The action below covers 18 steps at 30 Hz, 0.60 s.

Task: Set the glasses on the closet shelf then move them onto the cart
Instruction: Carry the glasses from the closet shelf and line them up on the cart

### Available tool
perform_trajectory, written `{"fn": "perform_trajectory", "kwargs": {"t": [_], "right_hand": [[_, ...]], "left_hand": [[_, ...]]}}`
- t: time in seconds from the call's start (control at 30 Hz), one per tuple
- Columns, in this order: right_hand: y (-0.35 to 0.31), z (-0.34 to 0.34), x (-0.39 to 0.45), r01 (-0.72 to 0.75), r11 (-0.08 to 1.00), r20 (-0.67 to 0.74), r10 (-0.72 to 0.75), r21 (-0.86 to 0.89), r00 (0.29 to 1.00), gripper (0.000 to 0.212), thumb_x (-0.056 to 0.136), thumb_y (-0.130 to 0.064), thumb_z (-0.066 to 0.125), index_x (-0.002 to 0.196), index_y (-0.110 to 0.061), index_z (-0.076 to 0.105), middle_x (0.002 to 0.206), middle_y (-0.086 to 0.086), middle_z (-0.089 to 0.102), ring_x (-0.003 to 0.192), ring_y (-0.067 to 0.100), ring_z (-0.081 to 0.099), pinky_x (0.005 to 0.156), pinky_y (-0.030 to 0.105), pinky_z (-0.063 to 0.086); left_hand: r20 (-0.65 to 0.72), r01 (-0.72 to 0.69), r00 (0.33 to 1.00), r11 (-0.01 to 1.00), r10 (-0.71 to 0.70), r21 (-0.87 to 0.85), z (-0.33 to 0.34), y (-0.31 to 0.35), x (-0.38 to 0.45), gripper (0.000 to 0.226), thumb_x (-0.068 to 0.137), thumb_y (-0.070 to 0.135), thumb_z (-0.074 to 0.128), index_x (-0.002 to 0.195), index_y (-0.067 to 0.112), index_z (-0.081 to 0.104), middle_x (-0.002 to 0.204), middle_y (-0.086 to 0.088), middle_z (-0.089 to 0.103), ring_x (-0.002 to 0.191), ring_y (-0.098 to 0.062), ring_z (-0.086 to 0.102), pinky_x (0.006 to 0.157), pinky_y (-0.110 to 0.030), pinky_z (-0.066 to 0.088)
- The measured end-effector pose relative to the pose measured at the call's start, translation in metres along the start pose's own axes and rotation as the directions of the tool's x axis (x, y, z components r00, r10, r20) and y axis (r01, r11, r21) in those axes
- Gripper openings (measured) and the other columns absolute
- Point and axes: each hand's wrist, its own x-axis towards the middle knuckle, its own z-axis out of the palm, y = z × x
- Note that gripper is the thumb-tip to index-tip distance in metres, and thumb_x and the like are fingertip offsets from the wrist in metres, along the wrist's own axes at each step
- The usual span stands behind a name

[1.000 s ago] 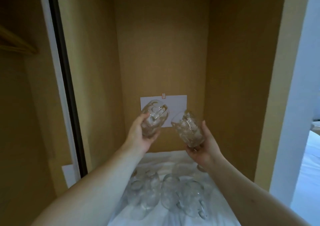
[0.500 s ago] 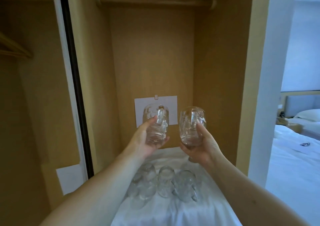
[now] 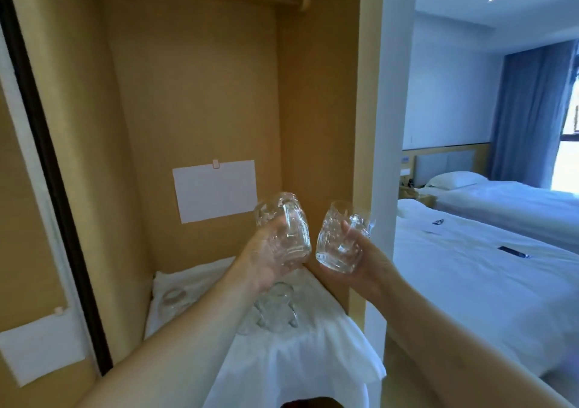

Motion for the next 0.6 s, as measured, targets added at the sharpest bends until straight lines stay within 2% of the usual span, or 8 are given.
{"fn": "perform_trajectory", "kwargs": {"t": [0.03,0.1,0.17,0.23,0.3,0.4,0.47,0.6], "right_hand": [[-0.006,-0.004,-0.006,0.017,1.0,0.026,-0.017,0.007,1.0,0.018,0.068,-0.021,0.089,0.077,-0.011,0.078,0.09,0.014,0.074,0.077,0.028,0.075,0.074,0.05,0.063],[-0.02,-0.02,-0.011,0.053,0.996,0.051,-0.049,-0.076,0.997,0.062,0.036,-0.029,0.103,0.09,-0.012,0.078,0.094,0.012,0.074,0.082,0.027,0.073,0.072,0.042,0.063],[-0.034,-0.04,-0.018,0.063,0.982,0.0,-0.064,-0.18,0.998,0.077,0.03,-0.031,0.102,0.1,-0.013,0.075,0.102,0.013,0.073,0.086,0.027,0.071,0.08,0.041,0.058],[-0.05,-0.065,-0.023,0.064,0.97,-0.073,-0.083,-0.234,0.994,0.071,0.04,-0.029,0.096,0.104,-0.011,0.072,0.109,0.016,0.07,0.088,0.028,0.071,0.088,0.042,0.055],[-0.067,-0.087,-0.035,0.109,0.962,-0.114,-0.141,-0.252,0.983,0.066,0.035,-0.03,0.098,0.094,-0.011,0.075,0.101,0.014,0.07,0.085,0.029,0.07,0.09,0.043,0.055],[-0.094,-0.113,-0.058,0.136,0.942,-0.165,-0.193,-0.308,0.967,0.057,0.045,-0.026,0.094,0.095,-0.009,0.072,0.09,0.012,0.069,0.081,0.026,0.068,0.083,0.04,0.058],[-0.113,-0.136,-0.072,0.156,0.936,-0.216,-0.231,-0.315,0.949,0.045,0.062,-0.02,0.083,0.103,-0.007,0.068,0.09,0.012,0.07,0.081,0.026,0.069,0.079,0.039,0.059],[-0.147,-0.182,-0.099,0.2,0.923,-0.289,-0.299,-0.328,0.909,0.047,0.064,-0.013,0.079,0.11,-0.006,0.069,0.1,0.016,0.072,0.087,0.031,0.069,0.078,0.044,0.061]], "left_hand": [[0.003,0.015,1.0,1.0,-0.015,0.013,0.007,-0.006,0.002,0.035,0.081,0.031,0.077,0.107,0.009,0.067,0.079,-0.011,0.075,0.07,-0.03,0.072,0.097,-0.057,0.05],[0.033,0.042,0.999,0.999,-0.043,0.034,0.023,-0.017,0.006,0.031,0.088,0.031,0.073,0.11,0.01,0.067,0.078,-0.009,0.075,0.067,-0.028,0.072,0.087,-0.053,0.055],[0.067,0.029,0.997,0.999,-0.032,0.046,0.041,-0.027,0.013,0.039,0.086,0.028,0.074,0.12,0.012,0.067,0.084,-0.009,0.075,0.071,-0.027,0.074,0.078,-0.051,0.059],[0.112,0.009,0.994,0.997,-0.017,0.074,0.062,-0.038,0.023,0.051,0.081,0.027,0.076,0.129,0.014,0.066,0.1,-0.009,0.074,0.08,-0.028,0.074,0.073,-0.051,0.061],[0.15,-0.006,0.989,0.992,-0.013,0.125,0.084,-0.053,0.037,0.051,0.085,0.027,0.075,0.132,0.014,0.064,0.112,-0.008,0.071,0.086,-0.027,0.073,0.073,-0.045,0.062],[0.144,-0.044,0.989,0.978,0.015,0.202,0.124,-0.08,0.051,0.069,0.076,0.035,0.082,0.137,0.012,0.059,0.122,-0.005,0.069,0.105,-0.026,0.067,0.089,-0.048,0.057],[0.167,-0.089,0.985,0.966,0.049,0.242,0.154,-0.102,0.059,0.08,0.067,0.032,0.087,0.138,0.009,0.055,0.118,-0.003,0.068,0.109,-0.023,0.061,0.092,-0.044,0.049],[0.283,-0.12,0.959,0.946,0.031,0.301,0.212,-0.143,0.061,0.092,0.042,0.032,0.093,0.124,0.005,0.062,0.106,-0.007,0.07,0.095,-0.027,0.06,0.083,-0.043,0.047]]}}
